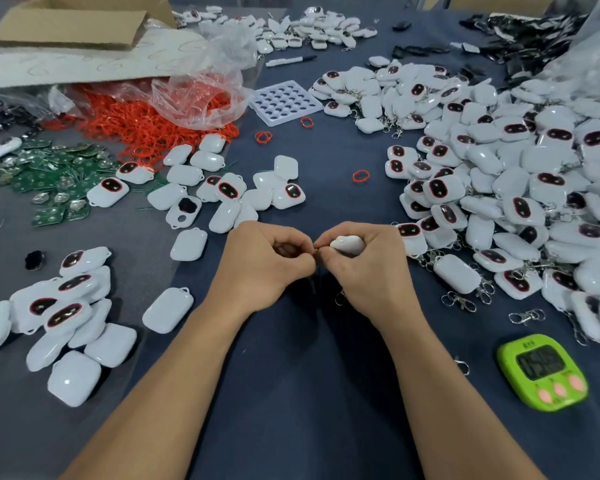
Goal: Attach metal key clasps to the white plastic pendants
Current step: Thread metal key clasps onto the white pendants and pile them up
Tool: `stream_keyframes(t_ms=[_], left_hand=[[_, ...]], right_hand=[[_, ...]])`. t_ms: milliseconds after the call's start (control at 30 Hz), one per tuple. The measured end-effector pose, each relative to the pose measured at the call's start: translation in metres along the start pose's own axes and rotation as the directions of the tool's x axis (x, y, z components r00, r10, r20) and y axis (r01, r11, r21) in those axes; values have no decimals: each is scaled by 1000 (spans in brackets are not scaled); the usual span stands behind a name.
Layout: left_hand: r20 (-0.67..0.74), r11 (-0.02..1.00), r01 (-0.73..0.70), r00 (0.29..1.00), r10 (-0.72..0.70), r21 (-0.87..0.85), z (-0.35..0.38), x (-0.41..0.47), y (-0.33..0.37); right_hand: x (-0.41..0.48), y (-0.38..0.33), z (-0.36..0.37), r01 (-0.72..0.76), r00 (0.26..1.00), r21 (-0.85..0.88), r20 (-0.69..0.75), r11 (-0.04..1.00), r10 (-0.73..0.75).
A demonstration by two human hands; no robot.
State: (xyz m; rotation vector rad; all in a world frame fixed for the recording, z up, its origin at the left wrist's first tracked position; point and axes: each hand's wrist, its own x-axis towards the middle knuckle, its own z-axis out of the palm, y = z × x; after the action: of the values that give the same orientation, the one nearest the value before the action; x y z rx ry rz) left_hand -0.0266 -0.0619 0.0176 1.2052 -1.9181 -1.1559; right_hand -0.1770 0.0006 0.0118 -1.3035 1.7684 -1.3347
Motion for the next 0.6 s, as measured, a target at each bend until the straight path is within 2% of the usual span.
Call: stream_keyframes(t_ms=[200,400,467,500,567,600], left_hand=[[9,1000,-14,1000,14,-3,2,-1,-3],[-22,993,35,999,-37,-110,2,0,-1],[-143,996,22,989,-35,-87,-1,1,0],[-248,1000,6,969,-9,-16,-4,3,-2],[-455,976,6,885,97,219,-14,5,-6],[-494,945,18,856,155,327,-17,6,-9]], right_hand=[[-1,1,-2,63,998,-4,2,998,-63],[0,-1,1,61,998,41,-5,997,-61],[2,1,3,15,1000,41,-28,999,-14],[3,2,5,-16,999,30,-34,999,17],[4,4,7,-68,997,30,-23,997,69],[4,5,7,-79,997,36,-13,996,80]])
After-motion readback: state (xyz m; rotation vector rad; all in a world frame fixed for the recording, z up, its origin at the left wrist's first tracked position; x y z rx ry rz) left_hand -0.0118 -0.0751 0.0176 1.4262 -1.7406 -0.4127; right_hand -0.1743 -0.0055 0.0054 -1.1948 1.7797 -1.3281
